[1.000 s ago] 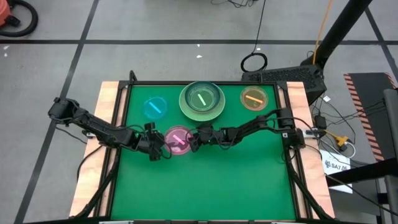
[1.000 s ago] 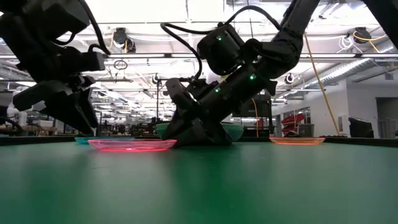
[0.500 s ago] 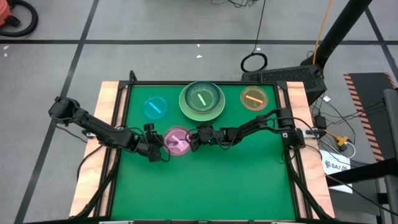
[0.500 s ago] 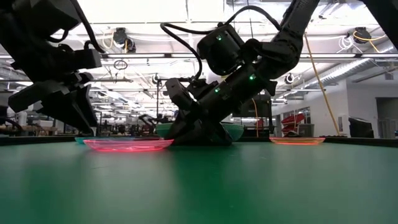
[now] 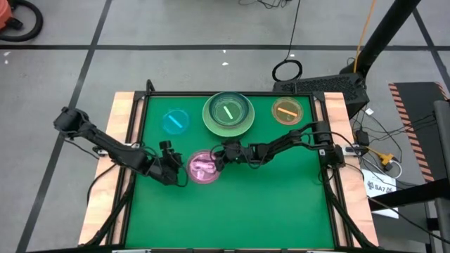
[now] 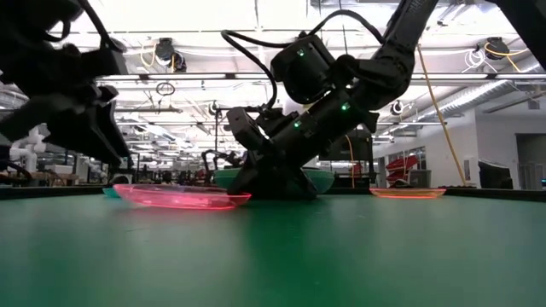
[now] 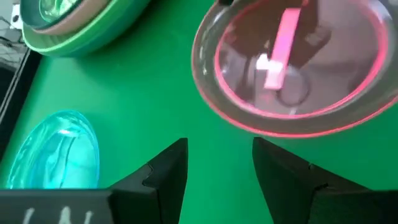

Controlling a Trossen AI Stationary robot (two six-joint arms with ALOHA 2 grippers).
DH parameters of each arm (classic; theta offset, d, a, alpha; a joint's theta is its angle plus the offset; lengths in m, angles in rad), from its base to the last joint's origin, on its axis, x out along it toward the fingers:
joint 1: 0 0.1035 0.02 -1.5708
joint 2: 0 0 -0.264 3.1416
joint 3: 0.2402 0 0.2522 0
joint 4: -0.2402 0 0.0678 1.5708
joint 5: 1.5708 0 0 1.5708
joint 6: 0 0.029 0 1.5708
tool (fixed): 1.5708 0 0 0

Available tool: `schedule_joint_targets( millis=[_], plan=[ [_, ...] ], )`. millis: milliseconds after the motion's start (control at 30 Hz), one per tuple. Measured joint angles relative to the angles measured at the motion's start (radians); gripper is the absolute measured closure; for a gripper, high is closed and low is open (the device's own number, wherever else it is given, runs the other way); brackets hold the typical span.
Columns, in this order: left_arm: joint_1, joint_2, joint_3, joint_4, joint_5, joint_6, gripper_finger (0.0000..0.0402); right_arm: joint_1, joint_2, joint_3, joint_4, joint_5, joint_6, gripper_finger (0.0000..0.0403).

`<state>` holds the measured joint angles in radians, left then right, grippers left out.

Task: Stack plastic plates
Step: Stack the pink plate on top of the green plate

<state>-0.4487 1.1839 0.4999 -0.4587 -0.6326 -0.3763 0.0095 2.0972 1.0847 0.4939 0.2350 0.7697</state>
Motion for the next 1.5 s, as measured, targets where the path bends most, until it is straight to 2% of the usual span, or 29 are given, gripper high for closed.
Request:
schedule_joint_targets(
  millis=[233,433,700,1033,1300,1500],
  plan=[
    [-0.026,-0.111,0.0,-0.012,-0.029,0.008,0.0215,-0.005,-0.011,-0.001,-0.004,-0.036,-0.03,0.0401],
    [-0.039,-0.221,0.0,-0.006,-0.068,0.059,0.0215,-0.014,-0.071,-0.001,-0.042,-0.078,-0.068,0.0402],
    [-0.039,-0.329,0.001,0.076,-0.103,0.202,0.0215,-0.029,-0.164,-0.001,-0.154,-0.142,-0.124,0.0402],
    [0.005,-0.349,0.001,0.263,-0.113,0.427,0.0215,-0.103,-0.349,0.0,-0.397,-0.293,-0.178,0.0402],
    [0.056,-0.349,0.001,0.284,-0.112,0.454,0.0215,-0.217,-0.496,0.0,-0.59,-0.293,-0.288,0.0403],
    [0.087,-0.349,0.001,0.286,-0.112,0.449,0.0215,-0.349,-0.545,0.0,-0.673,-0.316,-0.377,0.0403]
  ],
)
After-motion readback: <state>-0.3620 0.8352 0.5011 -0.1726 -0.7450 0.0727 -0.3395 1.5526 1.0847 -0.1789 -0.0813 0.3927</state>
